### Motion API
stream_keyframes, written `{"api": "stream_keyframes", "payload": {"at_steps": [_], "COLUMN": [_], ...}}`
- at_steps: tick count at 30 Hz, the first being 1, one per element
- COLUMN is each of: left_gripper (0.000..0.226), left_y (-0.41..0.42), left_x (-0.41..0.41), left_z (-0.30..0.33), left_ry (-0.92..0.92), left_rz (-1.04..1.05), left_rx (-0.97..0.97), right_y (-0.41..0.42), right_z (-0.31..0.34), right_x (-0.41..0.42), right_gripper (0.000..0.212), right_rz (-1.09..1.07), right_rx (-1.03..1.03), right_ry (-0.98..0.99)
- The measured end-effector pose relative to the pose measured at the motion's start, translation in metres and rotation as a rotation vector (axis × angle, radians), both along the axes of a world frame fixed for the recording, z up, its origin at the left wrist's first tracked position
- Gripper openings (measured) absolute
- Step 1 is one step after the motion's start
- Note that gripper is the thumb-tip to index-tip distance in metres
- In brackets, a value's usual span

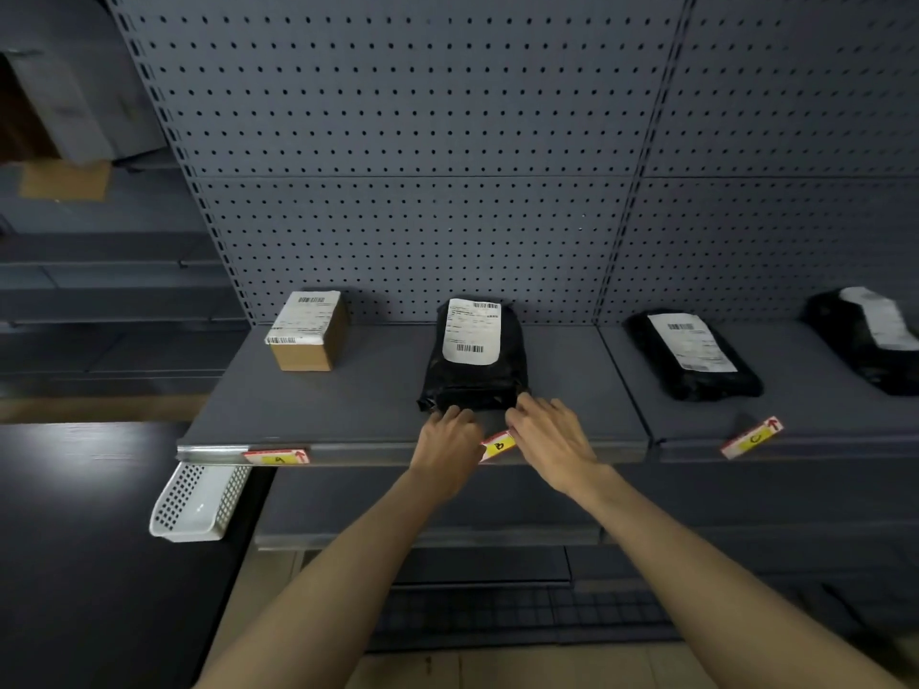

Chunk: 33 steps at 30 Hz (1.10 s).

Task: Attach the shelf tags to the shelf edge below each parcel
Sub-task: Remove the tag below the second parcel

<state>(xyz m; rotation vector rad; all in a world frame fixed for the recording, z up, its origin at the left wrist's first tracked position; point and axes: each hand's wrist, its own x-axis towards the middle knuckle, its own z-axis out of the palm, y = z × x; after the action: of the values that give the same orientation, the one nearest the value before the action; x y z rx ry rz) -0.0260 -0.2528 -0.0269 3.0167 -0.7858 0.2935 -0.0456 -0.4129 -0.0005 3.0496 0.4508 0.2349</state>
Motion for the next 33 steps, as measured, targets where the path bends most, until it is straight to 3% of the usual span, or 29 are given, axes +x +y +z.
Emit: {"api": "stream_keyframes", "payload": {"at_steps": [5, 16, 21, 28, 33], "left_gripper": [0.011, 0.022, 0.023, 0.025, 0.009], "left_y": [-0.006, -0.001, -0.001, -0.004, -0.006], "left_x": [-0.001, 0.01, 0.011, 0.009, 0.007], "left_z": [-0.002, 0.013, 0.011, 0.003, 0.007], "left_ry": [0.01, -0.05, -0.03, 0.021, 0.016], "left_rz": [0.047, -0.109, -0.144, -0.114, -0.053], "left_rx": [0.033, 0.314, 0.393, 0.361, 0.254], "right_y": [-0.007, -0.011, -0.002, 0.006, -0.009], "right_z": [-0.007, -0.02, -0.03, -0.036, -0.034], "right_x": [0.002, 0.001, 0.0, 0.002, -0.007], "right_gripper": [0.011, 0.012, 0.012, 0.018, 0.012], "right_rz": [0.047, -0.001, -0.031, -0.037, -0.02], "right_rx": [0.054, 0.171, 0.06, -0.134, 0.011], "right_ry": [-0.017, -0.03, 0.049, 0.105, 0.021]}}
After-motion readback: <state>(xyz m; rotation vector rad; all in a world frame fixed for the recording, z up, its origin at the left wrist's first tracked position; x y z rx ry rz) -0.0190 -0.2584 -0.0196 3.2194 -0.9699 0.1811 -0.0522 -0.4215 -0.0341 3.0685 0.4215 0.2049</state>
